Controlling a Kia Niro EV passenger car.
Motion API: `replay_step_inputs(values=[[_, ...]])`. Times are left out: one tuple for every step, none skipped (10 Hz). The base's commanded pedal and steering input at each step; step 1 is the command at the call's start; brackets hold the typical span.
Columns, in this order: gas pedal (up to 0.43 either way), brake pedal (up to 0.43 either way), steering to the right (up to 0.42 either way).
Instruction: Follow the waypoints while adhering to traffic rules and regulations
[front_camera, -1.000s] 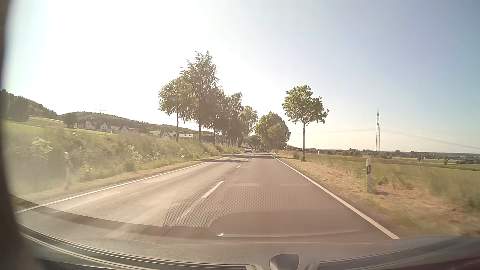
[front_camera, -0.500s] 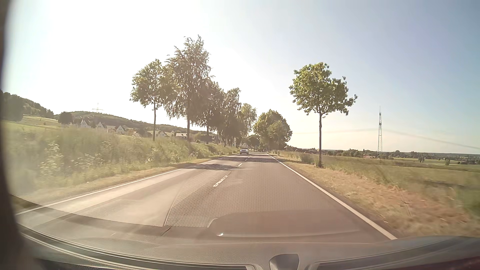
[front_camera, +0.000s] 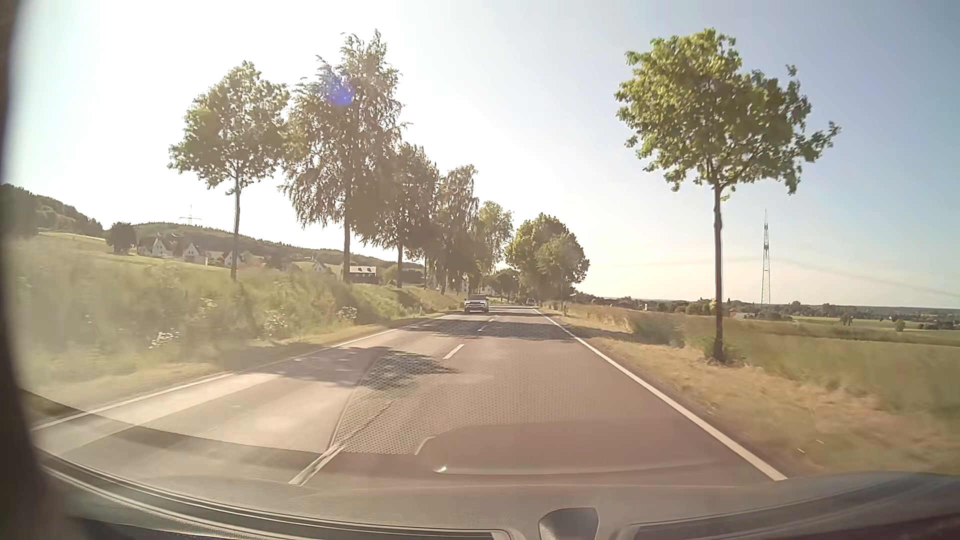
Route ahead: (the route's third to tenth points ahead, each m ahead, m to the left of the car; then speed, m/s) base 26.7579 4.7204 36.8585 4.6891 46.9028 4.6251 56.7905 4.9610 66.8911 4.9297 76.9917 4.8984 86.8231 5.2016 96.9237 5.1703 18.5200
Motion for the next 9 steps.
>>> replay_step_inputs(values=[[0.177, 0.006, 0.005], [0.177, 0.006, 0.005], [0.177, 0.006, 0.005], [0.177, 0.006, 0.005], [0.177, 0.006, 0.005], [0.177, 0.006, 0.005], [0.177, 0.006, 0.005], [0.177, 0.006, 0.005], [0.177, 0.006, 0.005]])
